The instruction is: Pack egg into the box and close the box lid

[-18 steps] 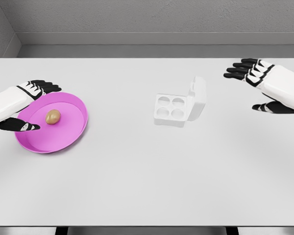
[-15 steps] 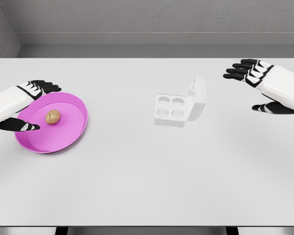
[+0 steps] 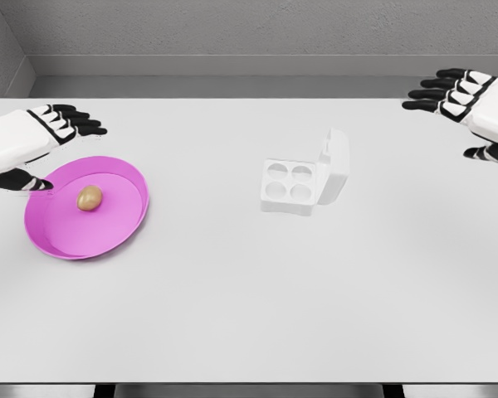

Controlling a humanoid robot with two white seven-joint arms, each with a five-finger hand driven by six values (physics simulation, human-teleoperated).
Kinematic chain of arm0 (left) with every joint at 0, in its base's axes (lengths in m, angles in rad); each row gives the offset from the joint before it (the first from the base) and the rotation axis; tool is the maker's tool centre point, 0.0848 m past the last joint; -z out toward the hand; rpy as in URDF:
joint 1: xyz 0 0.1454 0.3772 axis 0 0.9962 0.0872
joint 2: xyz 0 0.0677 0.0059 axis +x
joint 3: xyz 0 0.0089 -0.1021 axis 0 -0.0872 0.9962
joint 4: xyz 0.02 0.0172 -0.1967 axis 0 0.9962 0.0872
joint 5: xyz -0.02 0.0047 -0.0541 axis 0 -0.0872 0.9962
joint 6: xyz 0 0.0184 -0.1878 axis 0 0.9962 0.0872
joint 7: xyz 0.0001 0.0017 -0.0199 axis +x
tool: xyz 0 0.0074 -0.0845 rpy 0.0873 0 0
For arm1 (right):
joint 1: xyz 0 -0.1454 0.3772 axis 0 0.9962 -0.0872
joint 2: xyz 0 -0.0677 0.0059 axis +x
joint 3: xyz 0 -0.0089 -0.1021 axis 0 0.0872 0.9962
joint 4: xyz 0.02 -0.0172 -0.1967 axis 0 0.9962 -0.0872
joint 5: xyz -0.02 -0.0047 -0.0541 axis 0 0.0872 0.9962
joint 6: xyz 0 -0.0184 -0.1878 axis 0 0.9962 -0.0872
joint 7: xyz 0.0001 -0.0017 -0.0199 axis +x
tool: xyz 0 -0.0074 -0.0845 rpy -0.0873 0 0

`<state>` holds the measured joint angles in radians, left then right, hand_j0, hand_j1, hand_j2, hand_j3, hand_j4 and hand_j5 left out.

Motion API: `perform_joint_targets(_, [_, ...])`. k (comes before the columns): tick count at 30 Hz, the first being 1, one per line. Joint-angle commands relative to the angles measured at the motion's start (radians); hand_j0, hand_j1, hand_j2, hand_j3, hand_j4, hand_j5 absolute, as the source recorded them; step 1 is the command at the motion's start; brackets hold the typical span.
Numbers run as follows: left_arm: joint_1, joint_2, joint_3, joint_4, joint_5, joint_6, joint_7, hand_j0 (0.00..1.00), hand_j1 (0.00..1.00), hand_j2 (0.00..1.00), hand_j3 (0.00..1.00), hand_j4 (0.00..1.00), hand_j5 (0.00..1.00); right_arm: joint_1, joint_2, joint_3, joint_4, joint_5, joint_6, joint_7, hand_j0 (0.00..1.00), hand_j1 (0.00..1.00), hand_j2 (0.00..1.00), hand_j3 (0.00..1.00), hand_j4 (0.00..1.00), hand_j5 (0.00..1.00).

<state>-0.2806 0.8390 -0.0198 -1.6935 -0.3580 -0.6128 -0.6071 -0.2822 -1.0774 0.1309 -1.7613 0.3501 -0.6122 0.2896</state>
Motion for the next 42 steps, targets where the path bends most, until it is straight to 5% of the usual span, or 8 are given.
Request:
perform_joint_targets(1, [-0.009,0.054,-0.106,0.011,0.08,0.002,-0.004,1.0,1.0,1.0,1.0,1.0,1.0,0.0,-0.006,-0.004,-0.003,0.001,0.001,0.026,1.0,1.0,1.0,1.0,1.0,1.0])
perform_joint_targets(7, [-0.221,0.054,-0.437,0.132,0.301,0.002,-0.004,1.0,1.0,1.0,1.0,1.0,1.0,-0.005,-0.006,-0.004,-0.004,-0.006,0.001,0.026,1.0,1.0,1.0,1.0,1.0,1.0])
perform_joint_targets(10, [-0.238,0.057,-0.494,0.127,0.326,0.002,-0.004,1.0,1.0,1.0,1.0,1.0,1.0,-0.005,-0.006,-0.004,-0.003,-0.008,0.001,0.023,1.0,1.0,1.0,1.0,1.0,1.0])
perform_joint_targets(16, [-0.226,0.13,-0.514,0.149,0.326,0.002,-0.004,1.0,1.0,1.0,1.0,1.0,1.0,-0.009,0.014,0.001,0.008,0.007,0.001,0.028,1.0,1.0,1.0,1.0,1.0,1.0])
perform_joint_targets(19, [-0.227,0.141,-0.506,0.213,0.327,0.002,-0.004,1.0,1.0,1.0,1.0,1.0,1.0,-0.005,0.113,0.01,0.052,0.081,0.001,0.057,1.0,1.0,1.0,1.0,1.0,1.0])
perform_joint_targets(23, [-0.232,0.137,-0.485,0.244,0.521,0.205,-0.004,1.0,1.0,1.0,1.0,1.0,1.0,0.005,0.096,0.033,0.094,0.083,0.001,0.131,1.0,1.0,1.0,1.0,1.0,1.0])
perform_joint_targets(36, [-0.184,0.13,-0.442,0.11,0.343,0.349,-0.004,0.96,0.96,0.96,0.96,0.96,0.96,-0.066,0.117,0.208,0.215,0.119,0.001,0.129,1.0,1.0,1.0,1.0,1.0,1.0])
perform_joint_targets(42, [-0.175,0.118,-0.447,0.109,0.117,0.349,-0.004,0.96,0.96,0.96,0.96,0.96,0.96,-0.092,0.185,0.23,0.287,0.119,0.001,0.129,1.0,1.0,1.0,1.0,1.0,1.0])
